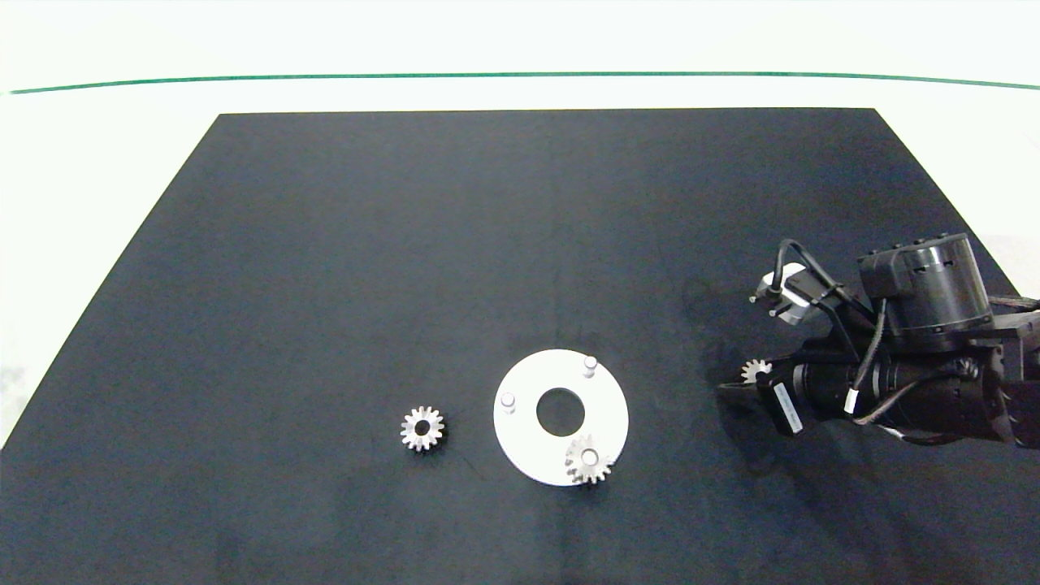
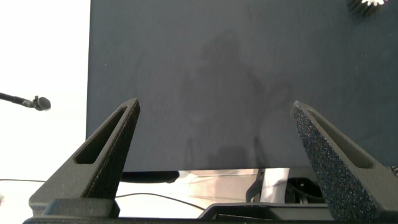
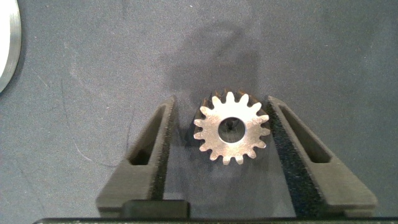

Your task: Install three planetary gears onto the carrier pins

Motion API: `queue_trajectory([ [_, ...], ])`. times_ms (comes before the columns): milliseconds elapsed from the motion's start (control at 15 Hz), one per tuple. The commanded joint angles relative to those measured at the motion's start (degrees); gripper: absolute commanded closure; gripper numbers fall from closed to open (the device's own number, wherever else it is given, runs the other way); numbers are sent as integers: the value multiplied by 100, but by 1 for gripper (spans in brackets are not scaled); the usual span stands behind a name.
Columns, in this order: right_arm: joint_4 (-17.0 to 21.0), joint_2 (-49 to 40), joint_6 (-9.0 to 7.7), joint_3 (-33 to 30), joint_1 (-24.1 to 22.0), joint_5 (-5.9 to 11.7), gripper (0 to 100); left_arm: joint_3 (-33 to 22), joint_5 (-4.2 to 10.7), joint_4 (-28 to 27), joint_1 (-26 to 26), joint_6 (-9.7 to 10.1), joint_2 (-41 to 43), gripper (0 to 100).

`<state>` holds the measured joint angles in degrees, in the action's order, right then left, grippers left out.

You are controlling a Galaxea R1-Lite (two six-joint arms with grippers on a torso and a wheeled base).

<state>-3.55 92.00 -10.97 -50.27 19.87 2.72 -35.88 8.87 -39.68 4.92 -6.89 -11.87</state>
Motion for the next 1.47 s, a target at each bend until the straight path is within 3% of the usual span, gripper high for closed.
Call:
queue_trajectory([
  [67,-6,28,-10,0,8,1,48,-7,9,-22,0,-6,-8,0],
  [1000,-6,28,-1,26,-10,-17,77,-16,9,-22,0,-6,-43,0],
  [1267,126,-350,-19,-185,263,18,78,-16,9,-22,0,-6,-34,0],
  [1400,583,-473,-10,-650,571,115,78,-7,9,-22,0,-6,-43,0],
  [1467,1163,-525,-10,-1134,1028,343,78,-7,9,-22,0,-6,-43,0],
])
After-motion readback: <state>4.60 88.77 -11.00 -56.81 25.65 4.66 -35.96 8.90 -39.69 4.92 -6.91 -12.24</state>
